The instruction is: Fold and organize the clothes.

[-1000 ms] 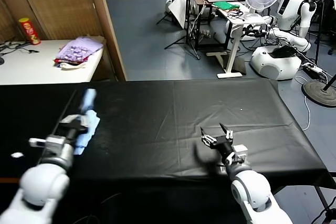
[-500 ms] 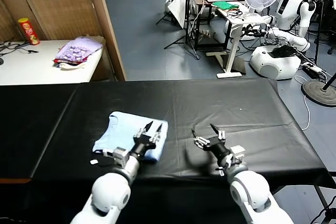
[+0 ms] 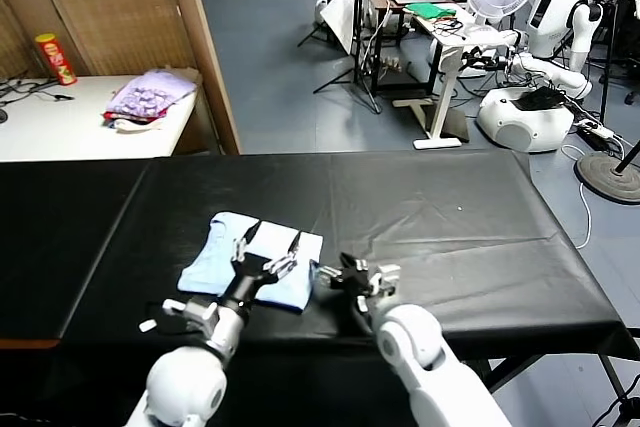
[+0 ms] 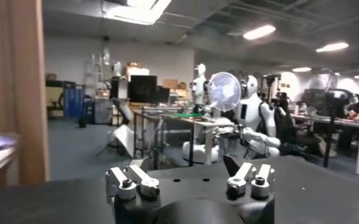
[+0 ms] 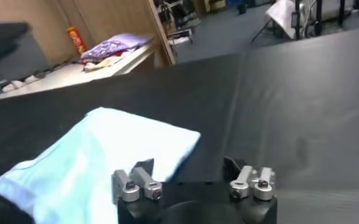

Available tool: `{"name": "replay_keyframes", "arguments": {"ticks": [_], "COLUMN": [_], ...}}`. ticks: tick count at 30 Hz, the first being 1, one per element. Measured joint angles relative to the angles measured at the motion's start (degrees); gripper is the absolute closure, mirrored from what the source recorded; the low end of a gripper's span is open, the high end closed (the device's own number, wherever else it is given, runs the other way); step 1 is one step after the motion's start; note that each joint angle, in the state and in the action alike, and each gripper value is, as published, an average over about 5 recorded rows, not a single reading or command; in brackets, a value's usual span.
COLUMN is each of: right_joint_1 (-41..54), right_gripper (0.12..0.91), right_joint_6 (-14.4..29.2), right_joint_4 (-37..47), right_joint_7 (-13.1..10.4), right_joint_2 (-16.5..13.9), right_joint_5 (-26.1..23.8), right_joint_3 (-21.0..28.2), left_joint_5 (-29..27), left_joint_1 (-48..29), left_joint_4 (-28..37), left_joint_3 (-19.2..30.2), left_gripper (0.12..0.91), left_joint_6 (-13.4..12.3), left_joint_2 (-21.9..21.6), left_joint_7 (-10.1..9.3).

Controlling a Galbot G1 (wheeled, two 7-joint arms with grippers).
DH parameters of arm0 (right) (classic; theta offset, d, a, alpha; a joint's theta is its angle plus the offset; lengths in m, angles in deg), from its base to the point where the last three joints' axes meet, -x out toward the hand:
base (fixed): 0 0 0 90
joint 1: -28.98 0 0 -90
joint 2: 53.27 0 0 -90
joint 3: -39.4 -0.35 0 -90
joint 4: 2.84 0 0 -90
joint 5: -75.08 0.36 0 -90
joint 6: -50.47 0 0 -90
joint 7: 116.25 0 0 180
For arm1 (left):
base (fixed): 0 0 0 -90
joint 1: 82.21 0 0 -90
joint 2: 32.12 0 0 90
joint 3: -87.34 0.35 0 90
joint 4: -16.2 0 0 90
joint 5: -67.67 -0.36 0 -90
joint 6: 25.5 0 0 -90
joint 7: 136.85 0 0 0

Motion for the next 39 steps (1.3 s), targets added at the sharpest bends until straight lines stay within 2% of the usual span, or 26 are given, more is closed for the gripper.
{"name": "replay_keyframes", "arguments": {"ticks": [5,8,10,12,16,19,21,27,30,33,39], "right_joint_1": [3.11,4.60,5.55,6.44,7.23,6.62,5.57,-1.58,-6.89,-12.64,-25.42], "right_gripper": [0.644,0.794,0.862,0.897,0.894,0.800,0.685,0.368,0.266,0.232,0.227], "right_joint_6": [0.13,0.74,1.86,3.52,8.14,11.63,14.02,19.86,21.21,21.86,21.89], "right_joint_4": [4.30,6.38,7.61,8.73,9.87,9.00,7.63,0.82,-3.82,-8.70,-17.50], "right_joint_7": [-0.26,0.69,1.93,3.46,7.27,9.56,10.18,8.25,7.24,6.06,2.99], "right_joint_2": [2.12,2.60,2.53,2.24,1.11,-0.36,-1.68,-5.76,-7.45,-8.72,-9.55], "right_joint_5": [0.07,-1.35,-3.43,-6.28,-13.47,-17.48,-19.90,-23.59,-23.90,-24.06,-24.30], "right_joint_3": [1.32,1.74,1.93,2.00,1.58,0.86,0.08,-3.81,-6.36,-9.18,-14.43], "left_joint_5": [0.14,0.20,0.22,0.13,-0.14,0.37,1.18,3.32,4.13,5.14,8.68], "left_joint_1": [2.49,3.84,4.64,5.30,6.25,7.09,7.80,10.29,12.10,14.45,20.99], "left_joint_4": [-0.86,-1.05,-1.05,-0.91,-0.14,0.71,1.13,0.06,-1.10,-2.36,-5.47], "left_joint_3": [-1.86,-3.03,-3.84,-4.56,-5.51,-6.36,-7.23,-9.92,-11.27,-12.79,-15.52], "left_gripper": [0.232,0.232,0.232,0.232,0.232,0.232,0.232,0.232,0.232,0.232,0.232], "left_joint_6": [-1.46,-2.33,-2.88,-3.40,-4.15,-4.08,-3.66,-0.77,0.29,1.13,3.10], "left_joint_2": [-0.45,-0.79,-0.92,-0.95,-0.92,-1.19,-1.59,-3.53,-4.67,-5.52,-6.42], "left_joint_7": [-0.09,-0.08,-0.12,-0.54,-2.37,-2.81,-2.86,-4.45,-5.01,-6.31,-9.75]}}
